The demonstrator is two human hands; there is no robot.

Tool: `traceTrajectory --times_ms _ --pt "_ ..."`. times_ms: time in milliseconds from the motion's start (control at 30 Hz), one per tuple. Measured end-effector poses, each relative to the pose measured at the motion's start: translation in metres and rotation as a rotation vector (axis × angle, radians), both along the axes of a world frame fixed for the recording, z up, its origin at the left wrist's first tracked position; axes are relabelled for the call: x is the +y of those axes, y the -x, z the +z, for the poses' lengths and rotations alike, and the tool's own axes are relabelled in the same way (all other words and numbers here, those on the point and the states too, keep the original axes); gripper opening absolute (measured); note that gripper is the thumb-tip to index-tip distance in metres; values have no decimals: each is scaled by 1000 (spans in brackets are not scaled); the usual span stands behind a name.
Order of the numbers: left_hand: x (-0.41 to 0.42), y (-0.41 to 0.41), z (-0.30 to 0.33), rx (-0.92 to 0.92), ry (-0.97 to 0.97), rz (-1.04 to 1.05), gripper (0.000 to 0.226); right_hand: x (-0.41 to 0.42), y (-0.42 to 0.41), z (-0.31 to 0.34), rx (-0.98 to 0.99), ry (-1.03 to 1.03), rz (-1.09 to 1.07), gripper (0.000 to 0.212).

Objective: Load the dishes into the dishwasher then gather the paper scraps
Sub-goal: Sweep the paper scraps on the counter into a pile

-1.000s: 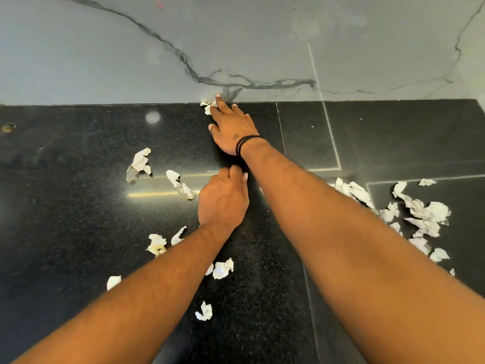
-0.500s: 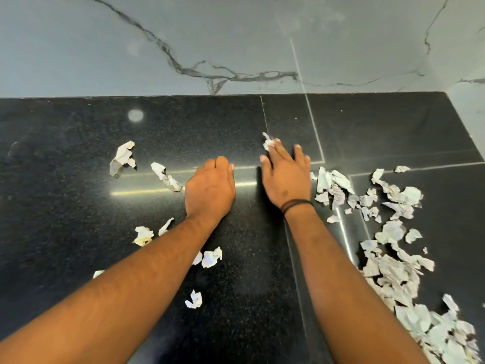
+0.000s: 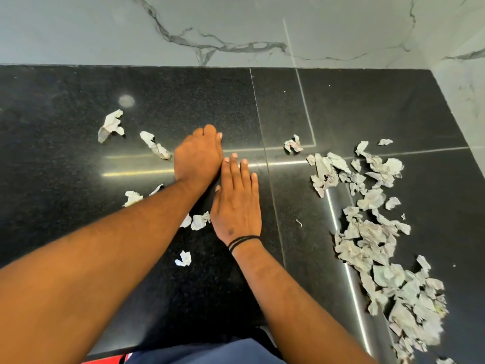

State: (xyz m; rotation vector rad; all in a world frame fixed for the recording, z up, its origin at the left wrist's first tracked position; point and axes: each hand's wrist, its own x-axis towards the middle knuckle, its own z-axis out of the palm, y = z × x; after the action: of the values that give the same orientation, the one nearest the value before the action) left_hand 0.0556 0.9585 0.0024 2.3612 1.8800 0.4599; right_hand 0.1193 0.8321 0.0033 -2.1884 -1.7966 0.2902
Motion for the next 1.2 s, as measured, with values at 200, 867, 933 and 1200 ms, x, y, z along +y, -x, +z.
traceTrajectory --times_ms 200,867,933,1200 --pt "-1 0 1 24 -7 9 34 5 -1 0 -67 26 -5 65" --pt "-100 179 39 -230 -49 375 34 2 -8 6 40 -32 17 49" --pt "-111 202 32 -205 -45 422 33 2 -11 6 26 -15 44 49" --pt "-124 223 21 -145 51 384 21 -26 -19 11 271 21 120 47"
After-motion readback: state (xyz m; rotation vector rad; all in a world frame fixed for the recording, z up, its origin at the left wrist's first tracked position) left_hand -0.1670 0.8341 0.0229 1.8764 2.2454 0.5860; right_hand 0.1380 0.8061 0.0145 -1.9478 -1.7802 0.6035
